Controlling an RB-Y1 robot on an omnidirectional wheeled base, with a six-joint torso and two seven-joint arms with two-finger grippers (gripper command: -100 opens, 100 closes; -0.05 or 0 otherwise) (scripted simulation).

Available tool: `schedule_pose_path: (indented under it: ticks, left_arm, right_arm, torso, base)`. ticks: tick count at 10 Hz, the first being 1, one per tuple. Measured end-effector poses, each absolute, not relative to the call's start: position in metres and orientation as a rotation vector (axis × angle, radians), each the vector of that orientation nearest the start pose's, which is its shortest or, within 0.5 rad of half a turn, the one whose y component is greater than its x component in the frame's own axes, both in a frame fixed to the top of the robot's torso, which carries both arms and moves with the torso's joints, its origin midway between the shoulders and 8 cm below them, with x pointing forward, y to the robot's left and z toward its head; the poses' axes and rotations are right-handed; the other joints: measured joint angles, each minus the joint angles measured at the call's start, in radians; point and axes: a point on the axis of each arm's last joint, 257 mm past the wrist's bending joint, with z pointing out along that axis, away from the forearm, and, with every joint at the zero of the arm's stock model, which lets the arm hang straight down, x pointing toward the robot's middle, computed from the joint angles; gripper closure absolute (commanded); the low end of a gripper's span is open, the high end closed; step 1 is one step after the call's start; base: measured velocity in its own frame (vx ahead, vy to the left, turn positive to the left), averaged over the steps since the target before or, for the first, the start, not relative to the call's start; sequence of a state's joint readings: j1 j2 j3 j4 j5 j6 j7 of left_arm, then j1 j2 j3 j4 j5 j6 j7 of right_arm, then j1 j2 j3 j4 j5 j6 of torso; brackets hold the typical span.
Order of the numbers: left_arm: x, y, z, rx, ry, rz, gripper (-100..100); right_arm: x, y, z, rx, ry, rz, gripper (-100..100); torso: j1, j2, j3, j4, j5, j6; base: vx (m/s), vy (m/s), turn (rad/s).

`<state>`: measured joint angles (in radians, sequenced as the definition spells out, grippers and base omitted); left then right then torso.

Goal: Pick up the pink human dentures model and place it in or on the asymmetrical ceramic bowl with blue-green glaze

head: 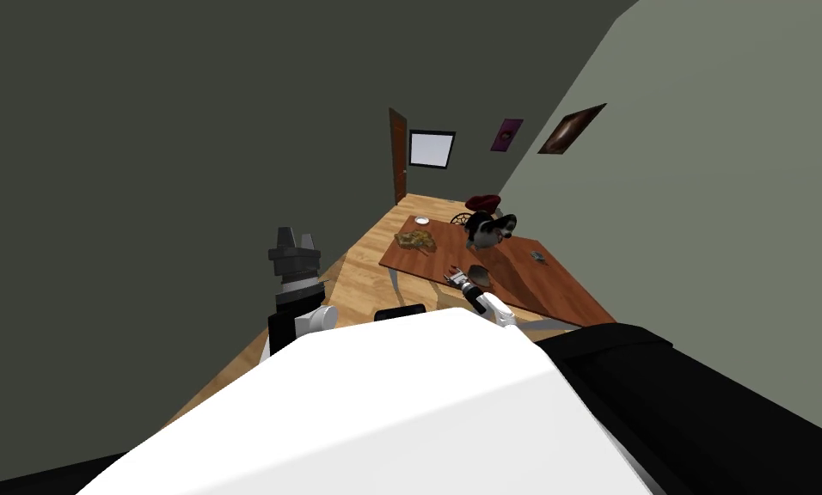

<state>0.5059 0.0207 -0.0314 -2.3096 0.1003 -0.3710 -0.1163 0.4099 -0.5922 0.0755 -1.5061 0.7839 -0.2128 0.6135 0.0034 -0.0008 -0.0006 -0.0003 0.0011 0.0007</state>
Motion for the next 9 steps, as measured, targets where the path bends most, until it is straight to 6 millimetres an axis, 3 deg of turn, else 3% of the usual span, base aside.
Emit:
schedule_pose_path:
  ticks: [2, 7, 9]
  left_arm:
    - [0.359, 0.279, 0.010, -0.746, 0.681, -1.269, 0]
    - [0.359, 0.279, 0.010, -0.746, 0.681, -1.269, 0]
    - [0.359, 0.279, 0.010, -0.746, 0.681, -1.269, 0]
  right_arm:
    - [0.358, -0.405, -0.404, -0.518, 1.989, -0.222, -100]
    - [0.326, -0.473, -0.440, -0.764, 2.086, -0.476, -100]
    - [0.319, -0.501, -0.442, -0.839, 2.107, -0.557, -100]
  torso:
    - [-0.001, 0.000, 0.000, 0.000, 0.000, 0.000]
    - [0.001, -0.001, 0.000, 0.000, 0.000, 0.000]
    - [-0.001, 0.000, 0.000, 0.000, 0.000, 0.000]
  base:
    - [0.038, 0.041, 0.068]
    - [0.045, 0.054, 0.078]
    - [0.040, 0.038, 0.088]
